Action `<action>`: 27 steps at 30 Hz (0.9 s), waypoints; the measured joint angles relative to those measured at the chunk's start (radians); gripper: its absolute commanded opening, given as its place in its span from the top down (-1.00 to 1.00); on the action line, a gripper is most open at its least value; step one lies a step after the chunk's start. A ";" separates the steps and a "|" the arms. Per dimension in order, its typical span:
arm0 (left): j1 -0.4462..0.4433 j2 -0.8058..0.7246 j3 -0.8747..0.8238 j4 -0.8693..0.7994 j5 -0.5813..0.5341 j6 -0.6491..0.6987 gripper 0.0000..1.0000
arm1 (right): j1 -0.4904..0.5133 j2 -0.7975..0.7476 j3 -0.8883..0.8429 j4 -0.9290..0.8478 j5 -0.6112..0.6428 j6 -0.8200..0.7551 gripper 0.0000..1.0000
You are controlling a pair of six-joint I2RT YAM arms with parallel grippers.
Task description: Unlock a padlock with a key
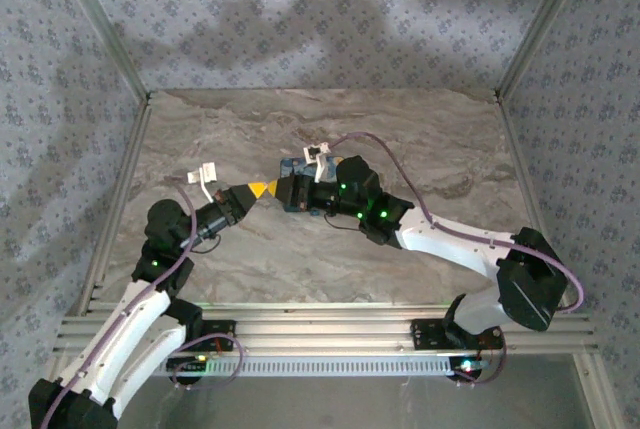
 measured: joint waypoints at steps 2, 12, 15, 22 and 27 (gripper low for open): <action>0.000 0.000 -0.003 0.001 0.003 0.000 1.00 | 0.000 0.000 0.000 0.000 -0.002 0.000 0.56; 0.006 0.000 -0.011 -0.002 0.019 0.000 1.00 | -0.012 0.000 0.002 0.006 -0.039 -0.015 1.00; 0.006 0.000 -0.011 -0.008 0.029 0.007 1.00 | -0.019 0.000 0.002 0.002 -0.059 -0.031 1.00; 0.009 -0.005 0.028 -0.198 0.094 0.171 0.13 | -0.037 0.000 0.153 -0.355 -0.121 -0.255 1.00; 0.025 -0.024 0.084 -0.328 0.153 0.344 0.14 | -0.042 0.002 0.365 -0.708 -0.139 -0.500 1.00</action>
